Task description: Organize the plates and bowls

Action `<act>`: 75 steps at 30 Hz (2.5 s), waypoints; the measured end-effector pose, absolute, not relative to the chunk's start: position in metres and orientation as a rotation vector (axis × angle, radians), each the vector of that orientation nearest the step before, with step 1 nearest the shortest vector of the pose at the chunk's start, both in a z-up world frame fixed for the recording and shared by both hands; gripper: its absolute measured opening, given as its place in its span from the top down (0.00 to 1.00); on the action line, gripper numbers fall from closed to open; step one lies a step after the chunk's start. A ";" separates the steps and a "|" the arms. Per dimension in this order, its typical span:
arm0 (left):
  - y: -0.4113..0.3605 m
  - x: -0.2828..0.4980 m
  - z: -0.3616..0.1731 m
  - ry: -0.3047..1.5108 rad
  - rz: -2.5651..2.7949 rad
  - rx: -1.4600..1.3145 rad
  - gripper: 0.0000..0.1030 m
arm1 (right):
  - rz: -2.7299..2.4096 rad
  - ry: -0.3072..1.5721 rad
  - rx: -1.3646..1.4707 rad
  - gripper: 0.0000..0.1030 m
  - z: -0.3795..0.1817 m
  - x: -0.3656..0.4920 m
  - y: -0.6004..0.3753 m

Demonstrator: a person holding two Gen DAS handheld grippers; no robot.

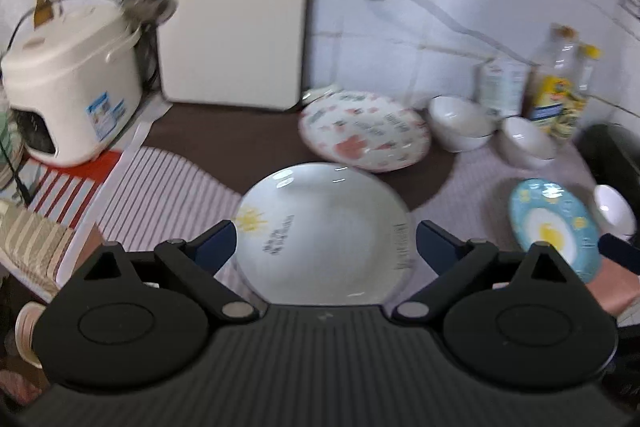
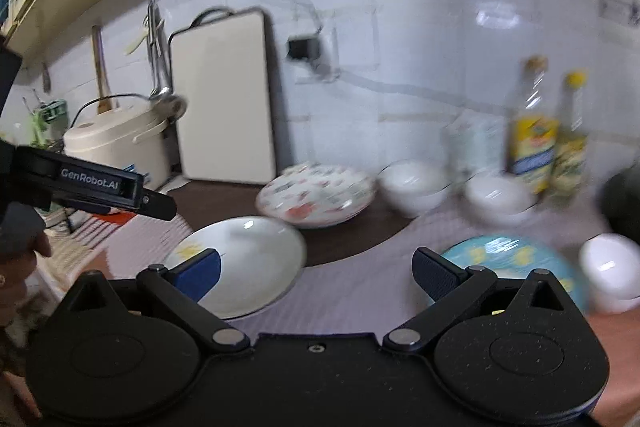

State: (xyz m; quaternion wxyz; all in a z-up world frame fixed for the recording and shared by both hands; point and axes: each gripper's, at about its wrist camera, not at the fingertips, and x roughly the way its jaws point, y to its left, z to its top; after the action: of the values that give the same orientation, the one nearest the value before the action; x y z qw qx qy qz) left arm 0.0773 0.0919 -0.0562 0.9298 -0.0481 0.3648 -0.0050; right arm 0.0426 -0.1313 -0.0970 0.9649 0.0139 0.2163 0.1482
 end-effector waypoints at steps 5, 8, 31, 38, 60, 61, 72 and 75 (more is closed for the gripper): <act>0.135 0.105 -0.097 0.810 -0.018 -0.134 0.09 | 0.324 0.513 0.023 0.03 -0.131 0.092 -0.102; 0.152 0.119 -0.122 0.830 -0.001 -0.133 0.09 | 0.342 0.543 0.061 0.04 -0.148 0.116 -0.090; 0.157 0.157 -0.182 0.949 -0.033 -0.170 0.69 | 0.354 0.755 0.252 0.79 -0.209 0.177 -0.082; 0.147 0.152 -0.168 0.949 -0.063 -0.128 0.69 | 0.331 0.755 0.250 0.79 -0.197 0.171 -0.089; 0.048 0.148 -0.152 0.924 -0.282 -0.070 0.69 | 0.194 0.667 0.199 0.79 -0.172 0.120 -0.184; 0.048 0.150 -0.153 0.923 -0.284 -0.066 0.69 | 0.195 0.665 0.201 0.79 -0.174 0.120 -0.185; 0.056 0.162 -0.166 0.955 -0.265 -0.077 0.70 | 0.185 0.665 0.166 0.79 -0.187 0.135 -0.177; 0.055 0.163 -0.169 0.962 -0.252 -0.046 0.69 | 0.188 0.675 0.155 0.79 -0.191 0.137 -0.173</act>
State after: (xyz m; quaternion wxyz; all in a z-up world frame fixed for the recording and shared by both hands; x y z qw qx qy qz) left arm 0.1630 0.0549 -0.1692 0.8786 -0.0220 0.4615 -0.1210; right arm 0.1372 -0.1732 -0.1914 0.9364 0.0757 0.3302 0.0919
